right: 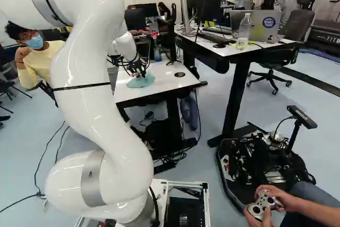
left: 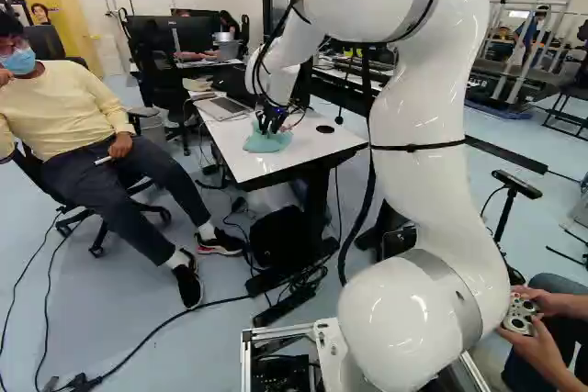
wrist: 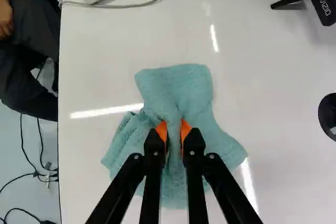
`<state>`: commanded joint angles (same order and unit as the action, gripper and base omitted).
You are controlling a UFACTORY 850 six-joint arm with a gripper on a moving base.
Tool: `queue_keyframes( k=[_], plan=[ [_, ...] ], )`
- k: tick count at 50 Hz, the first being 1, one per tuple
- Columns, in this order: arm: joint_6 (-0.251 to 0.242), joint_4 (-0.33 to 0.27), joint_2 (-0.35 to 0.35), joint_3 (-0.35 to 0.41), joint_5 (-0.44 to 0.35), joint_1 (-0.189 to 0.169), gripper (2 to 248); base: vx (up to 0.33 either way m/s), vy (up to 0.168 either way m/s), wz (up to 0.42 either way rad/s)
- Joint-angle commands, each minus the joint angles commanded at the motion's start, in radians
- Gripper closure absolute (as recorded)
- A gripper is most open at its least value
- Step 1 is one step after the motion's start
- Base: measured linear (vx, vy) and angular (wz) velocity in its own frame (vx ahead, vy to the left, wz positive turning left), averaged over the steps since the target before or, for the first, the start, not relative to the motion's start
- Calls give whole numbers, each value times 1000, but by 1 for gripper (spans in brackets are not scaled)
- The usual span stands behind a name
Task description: Clean the table with the green towel
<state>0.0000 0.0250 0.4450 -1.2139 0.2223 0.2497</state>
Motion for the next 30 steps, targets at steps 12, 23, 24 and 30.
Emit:
queue_keyframes(
  k=[12, 23, 24, 30],
  plan=[
    [0, 0, -32, 42, 0, 30, 200, 0, 0, 0],
    [0, 0, -33, 43, 0, 62, 200, 0, 0, 0],
    [0, 0, -30, 39, 0, 65, 200, 0, 0, 0],
    [0, 0, -10, 13, 0, 75, 200, 0, 0, 0]
  ],
)
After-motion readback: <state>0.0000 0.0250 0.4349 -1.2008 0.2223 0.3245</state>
